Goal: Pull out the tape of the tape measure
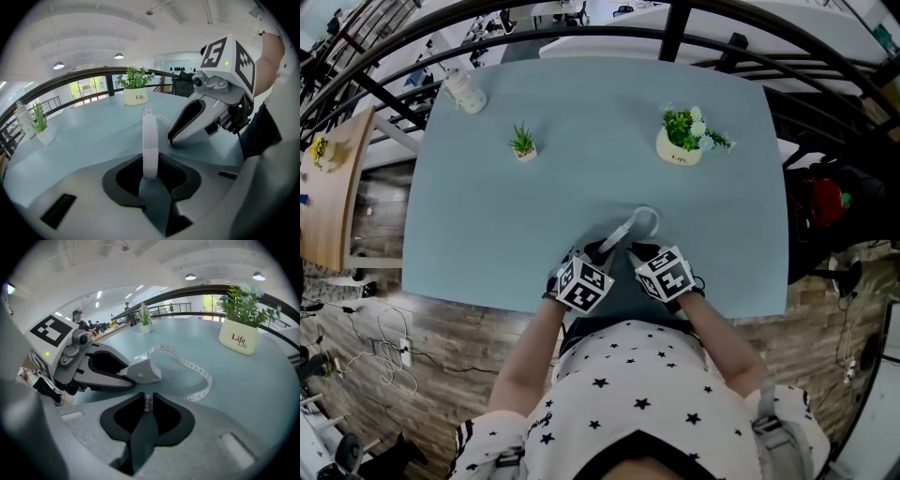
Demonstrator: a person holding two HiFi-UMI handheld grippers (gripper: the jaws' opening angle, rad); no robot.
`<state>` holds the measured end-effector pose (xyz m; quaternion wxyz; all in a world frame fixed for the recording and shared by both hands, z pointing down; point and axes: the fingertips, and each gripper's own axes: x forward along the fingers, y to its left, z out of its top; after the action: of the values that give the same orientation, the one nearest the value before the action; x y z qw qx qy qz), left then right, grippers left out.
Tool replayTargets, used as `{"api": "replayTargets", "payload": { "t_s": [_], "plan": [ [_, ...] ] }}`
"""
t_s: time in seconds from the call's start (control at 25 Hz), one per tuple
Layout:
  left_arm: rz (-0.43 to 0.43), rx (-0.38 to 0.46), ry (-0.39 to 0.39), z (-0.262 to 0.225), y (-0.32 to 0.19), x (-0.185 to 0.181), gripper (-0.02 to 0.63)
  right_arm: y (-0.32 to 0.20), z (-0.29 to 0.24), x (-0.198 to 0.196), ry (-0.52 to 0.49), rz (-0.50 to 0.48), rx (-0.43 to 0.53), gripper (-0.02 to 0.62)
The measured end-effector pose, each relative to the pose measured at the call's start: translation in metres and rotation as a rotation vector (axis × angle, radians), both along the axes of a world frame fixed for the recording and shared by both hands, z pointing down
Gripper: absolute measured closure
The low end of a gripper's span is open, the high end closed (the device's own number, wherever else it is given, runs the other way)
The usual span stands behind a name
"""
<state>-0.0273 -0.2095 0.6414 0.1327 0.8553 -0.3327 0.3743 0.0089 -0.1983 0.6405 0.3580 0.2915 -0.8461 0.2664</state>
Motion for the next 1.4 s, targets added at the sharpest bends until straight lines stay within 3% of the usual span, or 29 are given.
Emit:
{"api": "replayTargets", "payload": {
  "t_s": [0.12, 0.24, 0.56, 0.84, 1.24, 1.4],
  "plan": [
    [-0.014, 0.009, 0.007, 0.000, 0.000, 0.000, 0.511, 0.001, -0.001, -0.002, -0.018, -0.007, 0.005, 0.537],
    [-0.020, 0.012, 0.020, 0.000, 0.001, 0.002, 0.447, 0.002, -0.005, -0.003, -0.025, -0.007, 0.024, 0.529],
    [-0.091, 0.039, 0.048, -0.008, 0.009, -0.005, 0.419, 0.010, -0.023, 0.003, -0.035, 0.032, 0.065, 0.512],
    [-0.212, 0.057, 0.171, -0.042, 0.025, -0.027, 0.419, 0.021, -0.054, 0.005, -0.064, 0.117, 0.127, 0.511],
    [-0.338, 0.127, 0.337, -0.101, 0.080, -0.054, 0.420, 0.080, -0.106, -0.008, -0.171, 0.210, 0.224, 0.511],
    [-0.372, 0.142, 0.383, -0.123, 0.108, -0.064, 0.462, 0.104, -0.129, -0.017, -0.206, 0.219, 0.260, 0.511]
  ]
}}
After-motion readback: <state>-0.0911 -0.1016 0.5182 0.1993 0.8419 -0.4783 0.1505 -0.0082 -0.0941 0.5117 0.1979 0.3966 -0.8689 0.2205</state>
